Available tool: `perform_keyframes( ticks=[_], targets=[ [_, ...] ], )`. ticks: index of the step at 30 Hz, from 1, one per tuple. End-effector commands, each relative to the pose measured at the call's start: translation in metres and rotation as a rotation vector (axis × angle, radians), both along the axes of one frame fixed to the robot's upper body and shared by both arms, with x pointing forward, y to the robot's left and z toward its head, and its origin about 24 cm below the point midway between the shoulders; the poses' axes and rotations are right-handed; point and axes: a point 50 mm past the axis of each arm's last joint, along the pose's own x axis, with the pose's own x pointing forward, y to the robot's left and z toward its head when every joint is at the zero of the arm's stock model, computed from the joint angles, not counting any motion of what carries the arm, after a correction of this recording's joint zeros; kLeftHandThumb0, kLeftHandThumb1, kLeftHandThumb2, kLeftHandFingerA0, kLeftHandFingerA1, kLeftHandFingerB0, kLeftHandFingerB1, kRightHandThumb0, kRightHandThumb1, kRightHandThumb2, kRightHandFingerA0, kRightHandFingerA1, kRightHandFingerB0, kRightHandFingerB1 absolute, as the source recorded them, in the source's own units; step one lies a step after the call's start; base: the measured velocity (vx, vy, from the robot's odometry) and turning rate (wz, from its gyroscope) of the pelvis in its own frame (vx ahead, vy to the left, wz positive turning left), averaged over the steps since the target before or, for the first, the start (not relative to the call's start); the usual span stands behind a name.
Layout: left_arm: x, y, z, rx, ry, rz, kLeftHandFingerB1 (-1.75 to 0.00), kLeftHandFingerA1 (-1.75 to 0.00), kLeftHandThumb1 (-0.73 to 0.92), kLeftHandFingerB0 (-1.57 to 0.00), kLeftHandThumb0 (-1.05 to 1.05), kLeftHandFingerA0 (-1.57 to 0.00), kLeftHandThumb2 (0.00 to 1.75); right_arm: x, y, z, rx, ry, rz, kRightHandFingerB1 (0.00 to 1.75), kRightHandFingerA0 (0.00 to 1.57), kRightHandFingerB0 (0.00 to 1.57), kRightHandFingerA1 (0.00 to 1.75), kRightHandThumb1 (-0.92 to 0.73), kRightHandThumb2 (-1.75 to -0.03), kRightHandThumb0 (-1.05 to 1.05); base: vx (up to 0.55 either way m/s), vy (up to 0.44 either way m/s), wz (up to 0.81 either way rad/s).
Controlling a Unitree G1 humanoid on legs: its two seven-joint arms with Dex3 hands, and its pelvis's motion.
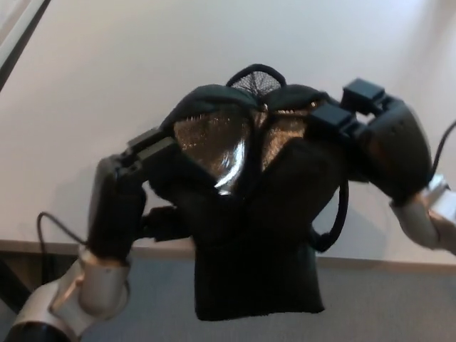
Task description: A lunch bag is kept on the middle of the desk and the robot uses both its hands to grab the opening of the bag from the left and right and moves its hands away from each other to spread the bag open
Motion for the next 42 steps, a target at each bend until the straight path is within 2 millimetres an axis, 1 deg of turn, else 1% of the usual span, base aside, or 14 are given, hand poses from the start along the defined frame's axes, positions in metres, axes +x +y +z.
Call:
perform_keyframes(
  ticks=[1, 2, 7, 8, 9, 11, 12, 16, 27, 28, 30, 31, 32, 42],
  targets=[
    [-0.002, -0.038, 0.038, 0.035, -0.158, -0.119, -0.65, -0.77, 0.55, -1.00, -0.12, -0.99, 0.78, 0.016, 0.027, 0.038, -0.076, -0.084, 0.012, 1.29, 0.88, 0.78, 1.44, -0.55, -0.58, -0.27, 0.00, 0.000, 0.00],
    [0.001, -0.044, 0.051, 0.066, -0.255, -0.096, -0.45, -0.45, 0.57, -0.69, 0.09, -0.73, 0.65, 0.020, 0.033, 0.054, -0.095, -0.096, 0.028, 1.35, 0.80, 0.74, 1.53, -0.57, -0.59, -0.29, 0.00, 0.000, 0.00],
    [0.011, -0.046, 0.077, 0.224, -0.412, 0.012, -0.33, -0.34, 0.52, -0.35, 0.16, -0.39, 0.70, 0.028, 0.043, 0.087, -0.120, -0.124, 0.021, 1.30, 0.80, 0.72, 1.46, -0.54, -0.59, -0.25, 0.00, 0.000, 0.00],
    [0.016, -0.045, 0.084, 0.253, -0.437, 0.051, -0.49, -0.50, 0.39, -0.11, 0.12, -0.16, 0.94, 0.031, 0.045, 0.094, -0.106, -0.111, 0.004, 0.67, 0.89, 0.80, 1.16, -0.52, -0.56, -0.31, 0.00, 0.000, 0.00],
    [0.024, -0.042, 0.093, 0.283, -0.470, 0.105, -0.28, -0.30, 0.47, -0.10, 0.15, -0.24, 0.76, 0.037, 0.045, 0.104, -0.132, -0.093, -0.057, 0.30, 0.44, 0.26, 0.38, -0.46, -0.54, -0.48, 0.00, 0.000, 0.00],
    [0.037, -0.038, 0.106, 0.320, -0.515, 0.192, -0.21, -0.33, 0.46, -0.07, 0.14, -0.18, 0.77, 0.045, 0.041, 0.118, -0.163, -0.062, -0.159, 0.35, 0.32, 0.16, 0.41, -0.40, -0.65, -0.55, 0.00, 0.000, 0.00],
    [0.044, -0.033, 0.112, 0.345, -0.534, 0.239, -0.40, -0.43, 0.37, 0.00, 0.12, 0.00, 0.91, 0.047, 0.038, 0.124, -0.169, -0.053, -0.190, 0.32, 0.28, 0.08, 0.41, -0.40, -0.64, -0.53, 0.00, 0.000, 0.00],
    [0.061, -0.014, 0.124, 0.416, -0.564, 0.352, -0.24, -0.29, 0.52, 0.00, 0.05, -0.13, 0.67, 0.052, 0.028, 0.138, -0.211, -0.062, -0.279, 0.33, 0.29, 0.09, 0.43, -0.41, -0.66, -0.54, 0.00, 0.000, 0.00],
    [0.084, 0.048, 0.114, 0.612, -0.474, 0.545, -0.22, -0.29, 0.56, -0.10, 0.00, -0.19, 0.60, 0.057, 0.007, 0.135, -0.193, 0.010, -0.361, 0.35, 0.31, 0.13, 0.44, -0.41, -0.70, -0.59, 0.00, 0.000, 0.00],
    [0.085, 0.053, 0.112, 0.632, -0.461, 0.568, -0.45, -0.47, 0.40, 0.00, -0.05, -0.10, 0.88, 0.057, 0.004, 0.134, -0.201, 0.011, -0.374, 0.35, 0.30, 0.12, 0.43, -0.43, -0.70, -0.57, 0.00, 0.000, 0.00],
    [0.086, 0.059, 0.109, 0.652, -0.451, 0.589, -0.45, -0.48, 0.41, 0.00, -0.05, -0.11, 0.88, 0.058, 0.002, 0.132, -0.205, 0.024, -0.395, 0.35, 0.29, 0.12, 0.42, -0.44, -0.70, -0.56, 0.00, 0.000, 0.00],
    [0.086, 0.062, 0.109, 0.659, -0.449, 0.597, -0.45, -0.48, 0.41, 0.00, -0.06, -0.11, 0.88, 0.058, 0.001, 0.133, -0.192, 0.026, -0.396, 0.35, 0.30, 0.13, 0.42, -0.44, -0.70, -0.55, 0.00, 0.000, 0.00],
    [0.086, 0.064, 0.108, 0.661, -0.443, 0.601, -0.30, -0.28, 0.58, -0.09, -0.10, -0.22, 0.57, 0.058, 0.001, 0.133, -0.186, 0.025, -0.397, 0.36, 0.32, 0.16, 0.42, -0.43, -0.69, -0.55, 0.00, 0.000, 0.00],
    [0.087, 0.088, 0.090, 0.744, -0.350, 0.682, -0.22, -0.32, 0.49, -0.07, 0.04, -0.17, 0.63, 0.056, -0.022, 0.134, -0.078, 0.077, -0.411, 0.29, 0.44, 0.25, 0.36, -0.45, -0.54, -0.43, 0.00, 0.000, 0.00]
  ],
)
